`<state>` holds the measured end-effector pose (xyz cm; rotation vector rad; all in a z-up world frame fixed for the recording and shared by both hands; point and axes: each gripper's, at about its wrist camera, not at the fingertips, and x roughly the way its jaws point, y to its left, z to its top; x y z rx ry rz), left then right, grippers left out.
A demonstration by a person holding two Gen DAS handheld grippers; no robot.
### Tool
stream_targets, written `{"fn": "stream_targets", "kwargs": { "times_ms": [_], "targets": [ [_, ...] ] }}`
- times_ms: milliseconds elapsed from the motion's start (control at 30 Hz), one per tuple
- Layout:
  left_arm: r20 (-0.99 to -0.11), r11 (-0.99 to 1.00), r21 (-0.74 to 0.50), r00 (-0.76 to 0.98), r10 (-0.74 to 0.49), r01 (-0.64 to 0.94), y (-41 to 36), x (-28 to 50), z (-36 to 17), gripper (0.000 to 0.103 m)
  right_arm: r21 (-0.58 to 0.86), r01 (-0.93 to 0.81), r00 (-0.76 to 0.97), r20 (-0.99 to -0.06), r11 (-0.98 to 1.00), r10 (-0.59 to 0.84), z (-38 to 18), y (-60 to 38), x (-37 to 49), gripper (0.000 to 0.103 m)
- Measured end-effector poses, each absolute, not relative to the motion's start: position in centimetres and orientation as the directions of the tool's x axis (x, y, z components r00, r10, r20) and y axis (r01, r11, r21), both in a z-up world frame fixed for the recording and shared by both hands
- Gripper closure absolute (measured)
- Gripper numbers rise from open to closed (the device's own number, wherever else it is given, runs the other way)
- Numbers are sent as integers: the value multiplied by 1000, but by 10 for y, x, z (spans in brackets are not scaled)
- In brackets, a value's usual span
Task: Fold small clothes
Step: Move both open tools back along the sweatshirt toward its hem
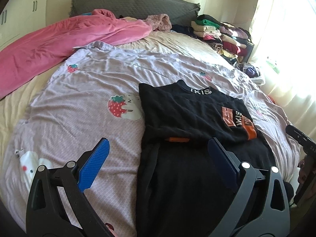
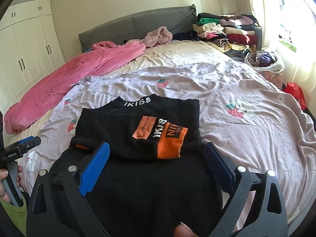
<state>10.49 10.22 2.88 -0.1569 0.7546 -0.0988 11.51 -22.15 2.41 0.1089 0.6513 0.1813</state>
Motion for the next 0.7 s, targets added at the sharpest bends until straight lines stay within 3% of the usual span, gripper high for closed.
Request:
{"fn": "stream_targets", "kwargs": {
  "times_ms": [700],
  "targets": [
    [-696, 983, -184, 706, -128, -2, 112, 51, 24, 10, 146, -137, 776, -599, 980, 197, 35, -241, 68, 7]
  ]
}}
